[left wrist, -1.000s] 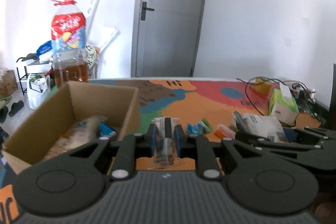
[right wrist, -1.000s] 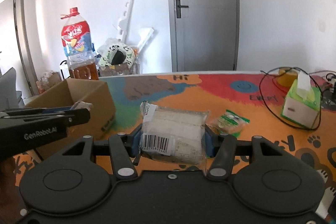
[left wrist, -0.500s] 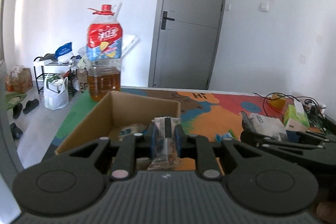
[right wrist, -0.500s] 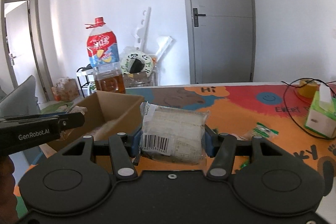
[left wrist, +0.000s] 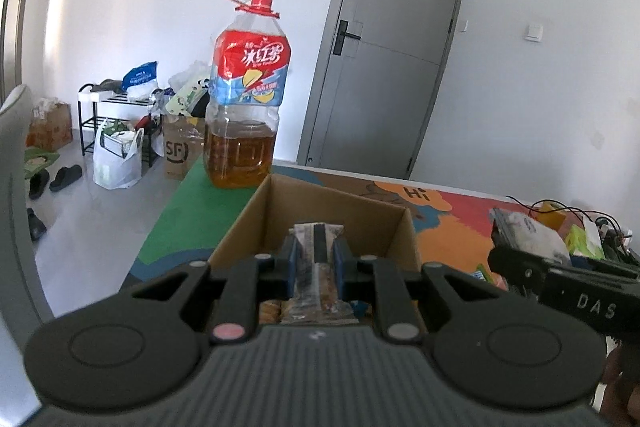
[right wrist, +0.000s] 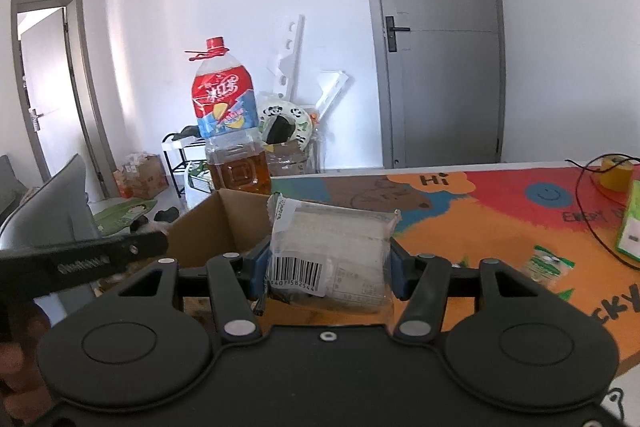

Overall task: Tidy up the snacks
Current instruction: 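Carry both held snacks over the cardboard box, then open both grippers to drop the snacks into the box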

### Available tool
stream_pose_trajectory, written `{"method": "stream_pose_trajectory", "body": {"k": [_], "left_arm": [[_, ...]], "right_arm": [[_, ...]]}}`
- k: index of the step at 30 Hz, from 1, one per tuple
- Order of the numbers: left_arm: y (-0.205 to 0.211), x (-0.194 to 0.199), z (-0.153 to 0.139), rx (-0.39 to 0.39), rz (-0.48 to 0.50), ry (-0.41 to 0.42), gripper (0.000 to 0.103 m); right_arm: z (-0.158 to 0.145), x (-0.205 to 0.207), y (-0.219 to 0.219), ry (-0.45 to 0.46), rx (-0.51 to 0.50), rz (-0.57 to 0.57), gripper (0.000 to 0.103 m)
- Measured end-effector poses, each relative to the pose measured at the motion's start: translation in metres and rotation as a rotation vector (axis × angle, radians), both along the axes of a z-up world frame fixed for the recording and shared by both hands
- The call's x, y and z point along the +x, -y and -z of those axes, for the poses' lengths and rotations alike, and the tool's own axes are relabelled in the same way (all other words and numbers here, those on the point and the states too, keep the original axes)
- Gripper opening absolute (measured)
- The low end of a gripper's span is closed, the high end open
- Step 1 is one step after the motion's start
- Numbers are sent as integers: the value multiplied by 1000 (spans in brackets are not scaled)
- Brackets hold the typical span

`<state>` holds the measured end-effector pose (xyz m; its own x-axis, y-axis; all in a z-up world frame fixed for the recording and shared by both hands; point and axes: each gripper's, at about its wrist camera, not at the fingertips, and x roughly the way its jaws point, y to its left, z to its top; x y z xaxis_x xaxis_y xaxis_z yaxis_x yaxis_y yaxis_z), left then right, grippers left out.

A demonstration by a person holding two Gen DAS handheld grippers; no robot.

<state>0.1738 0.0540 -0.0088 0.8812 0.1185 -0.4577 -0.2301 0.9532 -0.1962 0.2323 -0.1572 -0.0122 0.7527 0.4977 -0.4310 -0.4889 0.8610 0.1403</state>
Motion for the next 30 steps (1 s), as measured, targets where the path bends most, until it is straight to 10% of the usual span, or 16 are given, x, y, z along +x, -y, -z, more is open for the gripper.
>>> {"method": "stream_pose_trajectory", "body": {"k": [26,30], "left_arm": [[-56,-27,2,-46,-112,-28,69],[-63,-33,2,-50,-129,-25,75]], "right_arm": [[-12,-1,-69,-22,13,-134,57],[-9,-3,-75,-30,-5,-151,77]]}}
